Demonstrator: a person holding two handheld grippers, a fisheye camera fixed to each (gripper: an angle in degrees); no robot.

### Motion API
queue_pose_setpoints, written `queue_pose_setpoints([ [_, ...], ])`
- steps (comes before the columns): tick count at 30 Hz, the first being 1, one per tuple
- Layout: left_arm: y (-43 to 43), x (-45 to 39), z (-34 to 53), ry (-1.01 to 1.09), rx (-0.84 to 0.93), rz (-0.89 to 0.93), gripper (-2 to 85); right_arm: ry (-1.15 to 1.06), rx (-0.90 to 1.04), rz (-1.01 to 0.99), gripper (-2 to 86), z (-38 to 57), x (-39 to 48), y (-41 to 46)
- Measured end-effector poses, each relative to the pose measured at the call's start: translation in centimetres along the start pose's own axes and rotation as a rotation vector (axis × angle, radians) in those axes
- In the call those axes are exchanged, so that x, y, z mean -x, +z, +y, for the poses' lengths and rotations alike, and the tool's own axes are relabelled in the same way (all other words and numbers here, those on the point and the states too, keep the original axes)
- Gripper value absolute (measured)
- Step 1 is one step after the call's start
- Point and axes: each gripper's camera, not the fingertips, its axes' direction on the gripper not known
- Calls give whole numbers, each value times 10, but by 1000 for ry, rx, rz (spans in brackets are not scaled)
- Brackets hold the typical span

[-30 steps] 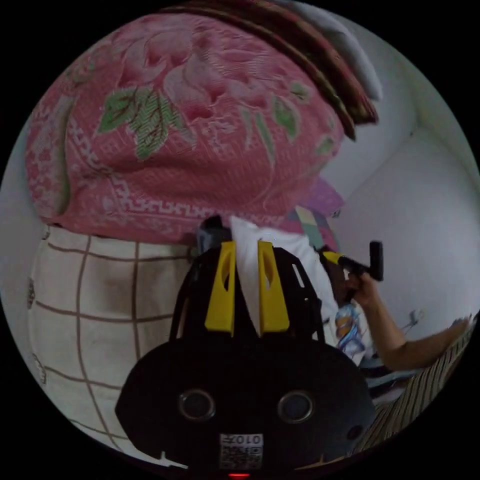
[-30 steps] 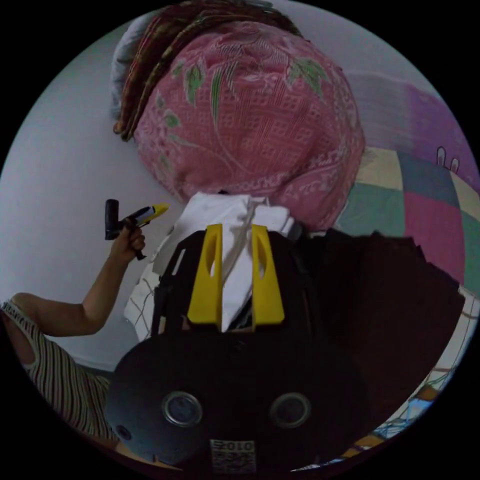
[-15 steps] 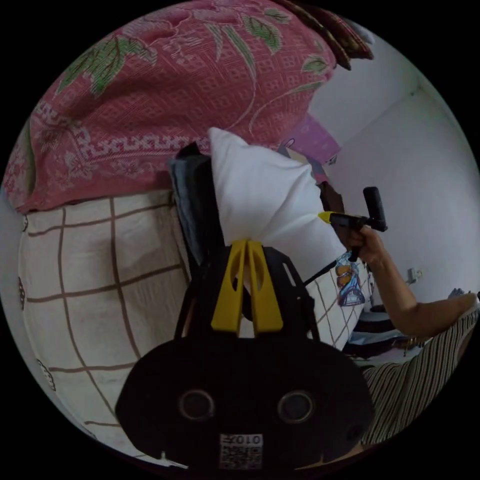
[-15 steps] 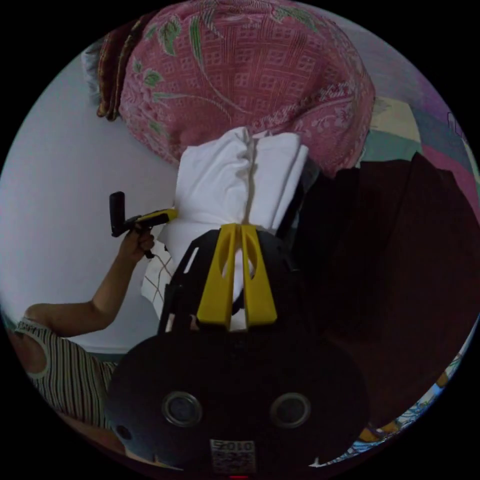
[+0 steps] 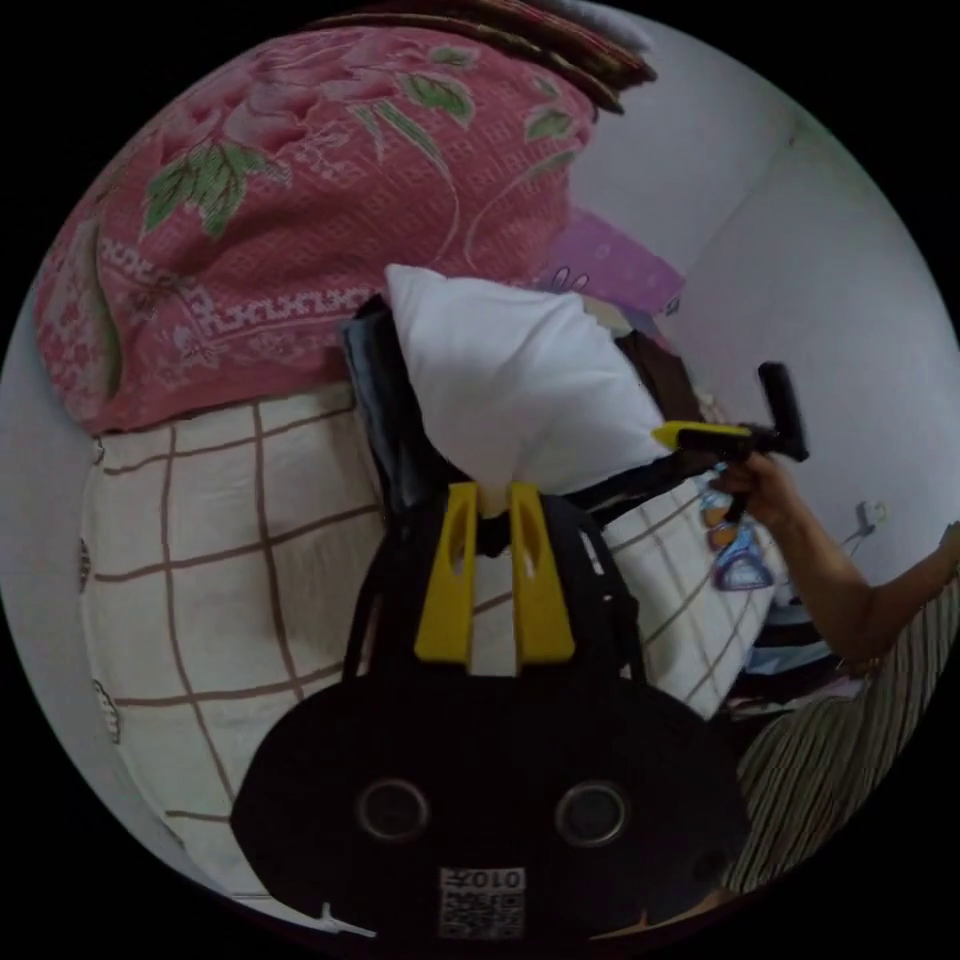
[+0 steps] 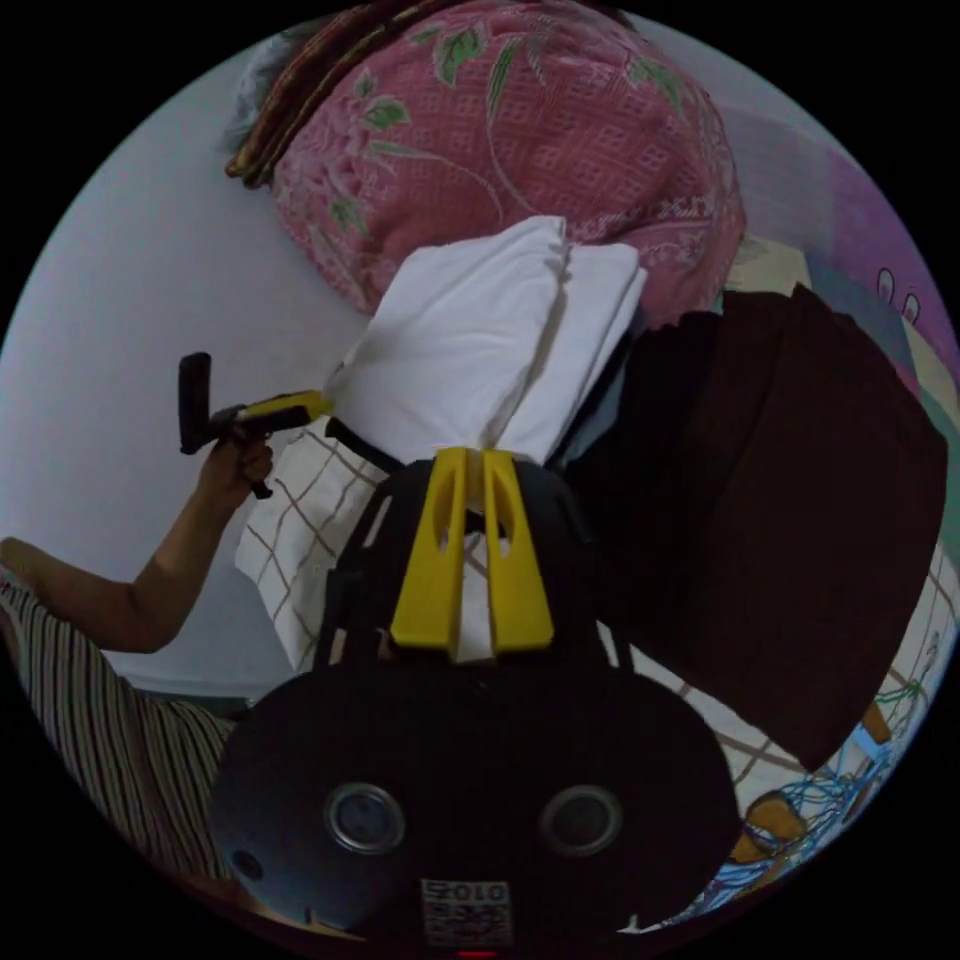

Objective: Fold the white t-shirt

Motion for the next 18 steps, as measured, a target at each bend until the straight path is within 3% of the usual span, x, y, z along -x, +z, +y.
queue_pose_setpoints([
  [8, -1, -1, 23, -28, 58, 33, 85, -43, 32, -25, 49, 25, 13, -11],
  [14, -39, -18, 1, 41, -136, -55, 95, -64, -113, 79, 64, 20, 42, -35],
  [18, -13, -24, -47, 154, -118, -34, 93, -124, -120, 59, 67, 7, 77, -23],
])
